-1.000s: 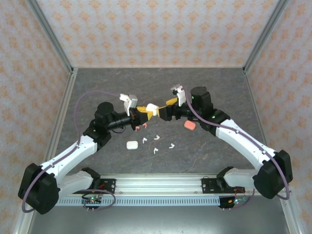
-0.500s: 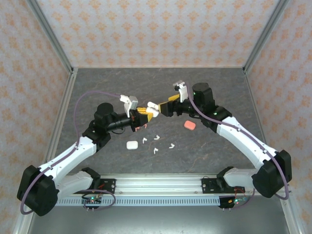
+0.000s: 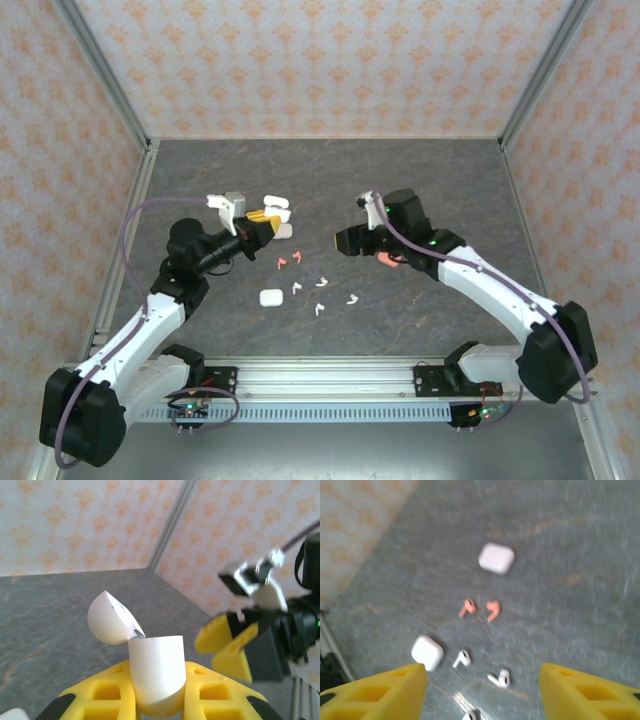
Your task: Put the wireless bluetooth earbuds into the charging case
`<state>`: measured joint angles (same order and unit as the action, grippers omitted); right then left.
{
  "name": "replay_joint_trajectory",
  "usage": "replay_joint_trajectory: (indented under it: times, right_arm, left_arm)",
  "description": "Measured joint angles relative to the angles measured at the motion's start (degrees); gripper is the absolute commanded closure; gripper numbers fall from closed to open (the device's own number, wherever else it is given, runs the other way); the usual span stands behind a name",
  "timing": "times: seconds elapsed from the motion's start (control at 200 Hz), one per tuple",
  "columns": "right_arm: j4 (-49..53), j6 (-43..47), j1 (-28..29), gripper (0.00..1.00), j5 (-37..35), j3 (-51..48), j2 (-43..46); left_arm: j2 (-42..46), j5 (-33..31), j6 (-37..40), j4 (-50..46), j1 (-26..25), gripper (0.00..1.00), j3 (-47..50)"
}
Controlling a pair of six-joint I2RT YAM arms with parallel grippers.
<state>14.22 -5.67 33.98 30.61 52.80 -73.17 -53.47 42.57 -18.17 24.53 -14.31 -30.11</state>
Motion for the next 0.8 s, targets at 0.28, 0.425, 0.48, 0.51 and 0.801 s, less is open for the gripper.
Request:
replay_joint_trajectory:
  times: [0.28, 0.425, 0.48, 0.51, 0.801]
  right_arm:
    - [5.90, -8.96, 7.61, 0.47, -10.47, -0.74, -8.35]
    - [8.79, -11.76, 9.51, 0.47, -14.58, -1.20, -8.33]
    - [8.76, -11.87, 11.17, 0.48, -14.56, -1.51, -8.44]
    - [8.74, -11.82, 12.17, 0.48, -14.32, -1.55, -8.70]
    - [7.48, -8.61, 17.05, 0.55, -9.84, 0.98, -17.88]
  left_arm:
    - [3.80, 0.48, -0.85, 0.42, 0.33, 1.00, 0.70]
    - [4.94, 0.52, -0.83, 0.42, 0.33, 1.00, 0.76]
    - [5.38, 0.59, -0.81, 0.39, 0.33, 1.00, 1.03]
    - [5.57, 0.68, -0.81, 0.39, 0.33, 1.00, 1.25]
    - [8.57, 0.92, 0.24, -2.10, 0.33, 1.00, 1.84]
